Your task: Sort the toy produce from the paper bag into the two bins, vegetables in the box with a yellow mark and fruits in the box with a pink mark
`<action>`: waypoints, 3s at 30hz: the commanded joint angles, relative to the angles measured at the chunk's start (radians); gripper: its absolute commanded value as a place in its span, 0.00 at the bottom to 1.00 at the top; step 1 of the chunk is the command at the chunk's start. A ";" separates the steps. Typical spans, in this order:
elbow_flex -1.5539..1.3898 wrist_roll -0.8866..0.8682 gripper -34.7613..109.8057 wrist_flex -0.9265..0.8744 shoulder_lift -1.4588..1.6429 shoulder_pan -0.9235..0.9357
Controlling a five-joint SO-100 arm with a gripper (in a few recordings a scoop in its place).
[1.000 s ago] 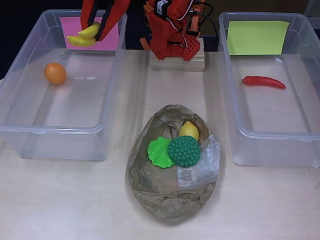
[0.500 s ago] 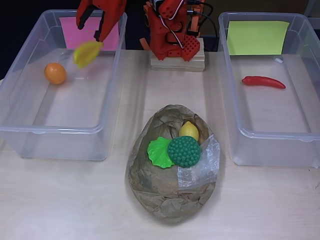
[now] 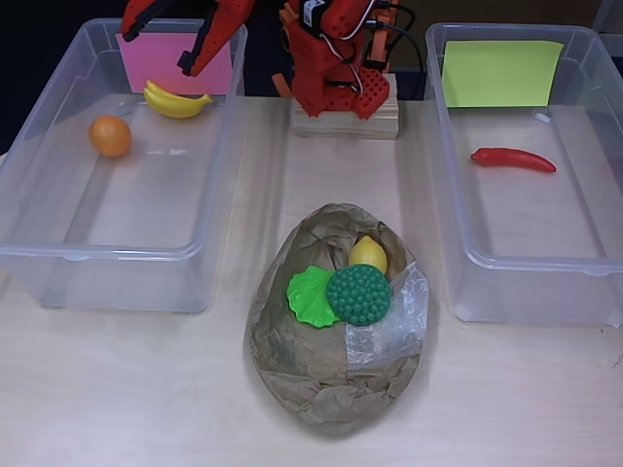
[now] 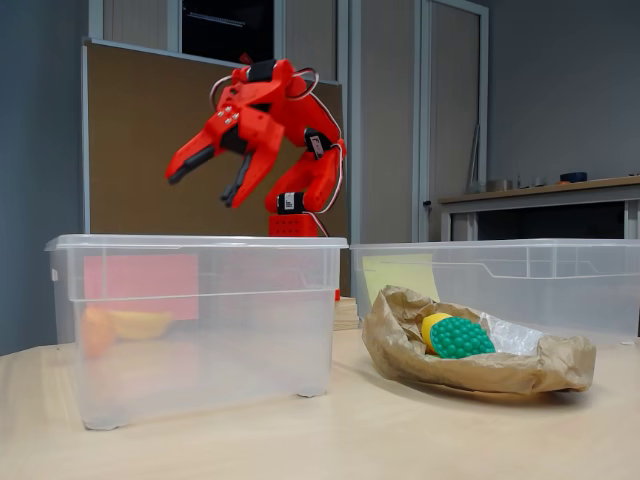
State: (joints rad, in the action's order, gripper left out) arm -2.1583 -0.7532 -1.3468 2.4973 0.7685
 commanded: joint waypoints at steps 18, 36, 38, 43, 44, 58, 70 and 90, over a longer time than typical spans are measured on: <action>0.179 0.052 0.39 0.368 -0.577 -0.807; -0.037 0.094 0.56 0.508 -0.853 -0.980; -0.044 0.124 0.57 0.526 -0.857 -0.965; -0.014 0.199 0.57 0.557 -0.925 -0.948; -0.009 0.199 0.57 0.552 -0.939 -0.951; 0.244 0.218 0.54 0.509 -1.189 -0.997; 0.308 0.213 0.39 0.529 -1.232 -0.982; 0.351 0.225 0.36 0.499 -1.249 -0.916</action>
State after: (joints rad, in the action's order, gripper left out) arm -1.8116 -0.5170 -0.8330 1.2287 -0.1457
